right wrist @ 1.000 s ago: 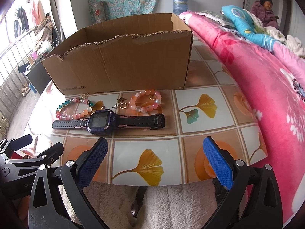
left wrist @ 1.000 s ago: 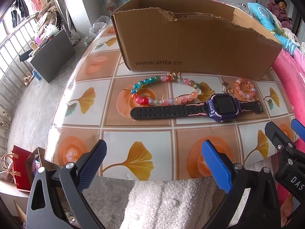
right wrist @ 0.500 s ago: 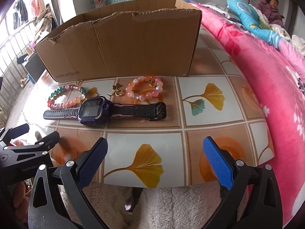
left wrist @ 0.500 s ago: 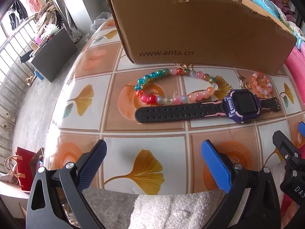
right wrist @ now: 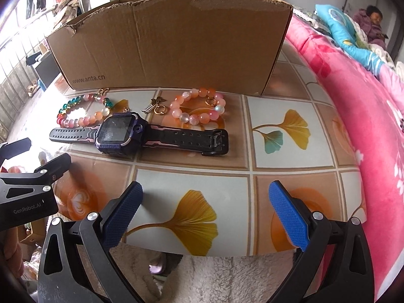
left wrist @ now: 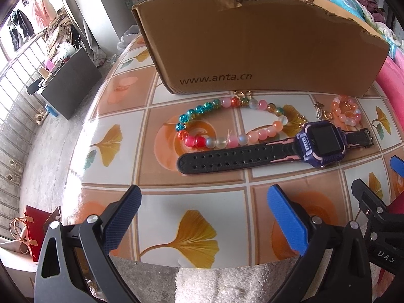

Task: Organize jewelry
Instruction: 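Move the right gripper to the black smartwatch face and close on it, then lift the watch with the right gripper while the left gripper grasps its strap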

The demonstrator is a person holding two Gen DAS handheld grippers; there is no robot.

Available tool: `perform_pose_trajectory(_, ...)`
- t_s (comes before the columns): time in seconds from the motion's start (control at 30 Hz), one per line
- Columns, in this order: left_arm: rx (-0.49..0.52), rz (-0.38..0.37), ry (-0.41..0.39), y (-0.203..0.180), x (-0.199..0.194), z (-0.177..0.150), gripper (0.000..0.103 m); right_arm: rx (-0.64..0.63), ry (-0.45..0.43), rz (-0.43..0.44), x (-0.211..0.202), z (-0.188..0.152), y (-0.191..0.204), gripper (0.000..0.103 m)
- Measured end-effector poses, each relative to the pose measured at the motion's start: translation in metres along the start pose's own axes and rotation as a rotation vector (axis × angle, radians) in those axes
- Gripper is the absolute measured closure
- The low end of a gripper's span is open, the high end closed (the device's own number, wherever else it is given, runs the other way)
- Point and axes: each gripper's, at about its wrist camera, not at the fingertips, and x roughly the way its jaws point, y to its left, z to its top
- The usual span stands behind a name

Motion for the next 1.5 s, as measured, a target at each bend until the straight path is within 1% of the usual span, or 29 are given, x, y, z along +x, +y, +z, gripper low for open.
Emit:
perform_pose_trajectory(0.1,0.025,0.004,-0.009,-0.005,-0.003,0.000,0.005,-0.005,0.001,0.003,-0.001,-0.001,0.003,0.007)
perform_pose_trajectory(0.17,0.022,-0.007,0.004,-0.005,-0.003,0.001,0.005,0.020,0.019,0.027,0.000,-0.001,0.000,0.007)
perform_pose_trajectory(0.2,0.013,-0.020,0.012,-0.003,-0.001,0.002,0.005,0.034,0.023,0.034,0.001,0.001,-0.003,0.006)
perform_pose_trajectory(0.27,-0.009,-0.058,0.031,0.003,0.002,0.004,0.005,0.023,0.028,0.033,0.003,0.005,-0.005,0.007)
perform_pose_trajectory(0.37,-0.047,-0.125,0.054,0.014,0.008,0.005,0.004,0.000,0.010,0.049,0.005,0.006,-0.007,0.007)
perform_pose_trajectory(0.47,-0.025,-0.122,0.034,0.013,0.008,0.005,0.004,-0.024,-0.009,0.065,0.007,0.007,-0.010,0.007)
perform_pose_trajectory(0.57,-0.030,-0.129,0.020,0.015,0.008,0.004,0.004,-0.059,-0.014,0.093,0.005,0.007,-0.012,0.007)
perform_pose_trajectory(0.63,-0.019,-0.137,0.003,0.015,0.007,0.003,0.004,-0.061,-0.045,0.114,-0.001,0.008,-0.015,0.007)
perform_pose_trajectory(0.7,-0.015,-0.160,-0.020,0.020,0.005,0.000,0.004,-0.043,-0.083,0.163,-0.010,0.012,-0.019,0.007)
perform_pose_trajectory(0.8,-0.033,-0.239,-0.086,0.029,-0.005,-0.003,0.005,-0.018,-0.152,0.288,-0.023,0.020,-0.022,0.007)
perform_pose_trajectory(0.87,-0.050,-0.273,-0.129,0.036,-0.011,-0.001,0.006,-0.018,-0.191,0.370,-0.029,0.027,-0.019,0.008)
perform_pose_trajectory(0.93,-0.070,-0.309,-0.164,0.045,-0.016,0.001,0.010,-0.040,-0.209,0.429,-0.030,0.034,-0.008,0.012)
perform_pose_trajectory(0.97,-0.082,-0.328,-0.172,0.048,-0.016,0.003,0.013,-0.051,-0.208,0.448,-0.028,0.038,-0.004,0.013)
perform_pose_trajectory(1.03,-0.118,-0.377,-0.172,0.056,-0.013,0.007,0.020,-0.074,-0.192,0.450,-0.018,0.045,0.006,0.024)
perform_pose_trajectory(1.07,-0.136,-0.397,-0.162,0.059,-0.010,0.010,0.027,-0.083,-0.178,0.443,-0.012,0.048,0.009,0.027)
perform_pose_trajectory(1.13,-0.160,-0.418,-0.137,0.062,-0.002,0.012,0.034,-0.087,-0.149,0.432,-0.005,0.046,0.021,0.040)
perform_pose_trajectory(1.2,-0.184,-0.436,-0.110,0.064,0.006,0.012,0.045,-0.084,-0.133,0.426,0.000,0.046,0.024,0.048)
perform_pose_trajectory(1.27,-0.206,-0.452,-0.105,0.066,0.010,0.013,0.049,-0.088,-0.124,0.412,0.005,0.044,0.026,0.053)
perform_pose_trajectory(1.33,-0.209,-0.464,-0.103,0.065,0.010,0.014,0.050,-0.096,-0.120,0.398,0.007,0.042,0.027,0.056)
perform_pose_trajectory(1.5,-0.225,-0.525,-0.083,0.066,0.010,0.016,0.050,-0.118,-0.128,0.375,0.006,0.041,0.030,0.057)
